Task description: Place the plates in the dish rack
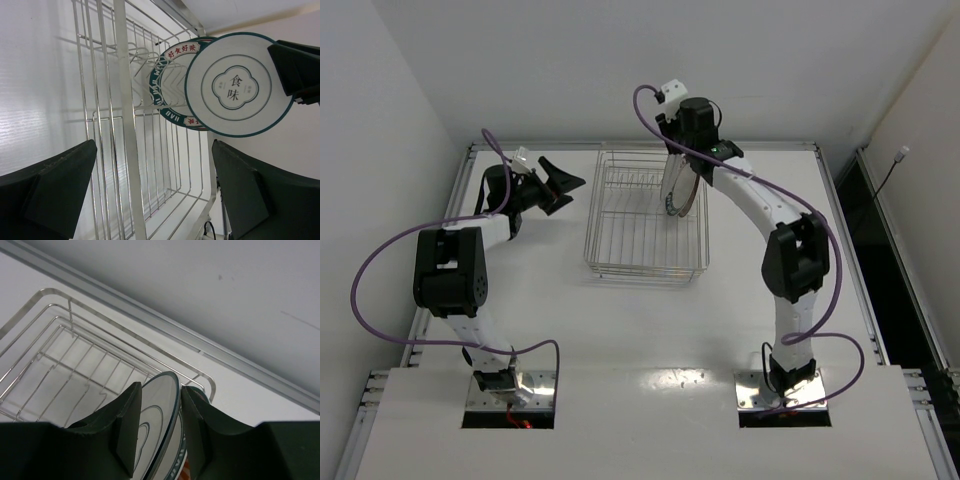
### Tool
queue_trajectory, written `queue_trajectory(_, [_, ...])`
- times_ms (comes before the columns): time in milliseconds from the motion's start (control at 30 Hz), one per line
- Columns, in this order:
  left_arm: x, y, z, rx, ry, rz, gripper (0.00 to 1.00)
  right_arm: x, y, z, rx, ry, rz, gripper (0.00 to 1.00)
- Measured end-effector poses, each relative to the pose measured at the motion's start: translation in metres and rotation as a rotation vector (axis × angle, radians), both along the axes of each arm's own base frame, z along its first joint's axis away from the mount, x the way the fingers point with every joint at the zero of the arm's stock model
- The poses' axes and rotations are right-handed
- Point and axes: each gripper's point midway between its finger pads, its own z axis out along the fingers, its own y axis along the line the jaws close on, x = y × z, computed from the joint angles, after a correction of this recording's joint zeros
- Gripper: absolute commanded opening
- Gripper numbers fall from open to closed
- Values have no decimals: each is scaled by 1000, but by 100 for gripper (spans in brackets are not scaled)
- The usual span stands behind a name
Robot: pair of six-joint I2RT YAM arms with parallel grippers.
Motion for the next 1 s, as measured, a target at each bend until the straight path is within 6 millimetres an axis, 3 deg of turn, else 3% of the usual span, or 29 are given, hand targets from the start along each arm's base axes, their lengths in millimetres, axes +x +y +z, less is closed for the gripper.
queue_trajectory(200, [0, 0, 0, 0, 0, 0, 100, -5, -3, 21, 5, -31, 2, 0])
queue_trajectory(500, [0, 0, 0, 0, 0, 0, 100, -5, -7, 20, -14, -28, 2, 0])
queue_trajectory(1000, [0, 0, 0, 0, 0, 0, 100, -3, -19, -11, -52, 25, -9, 0])
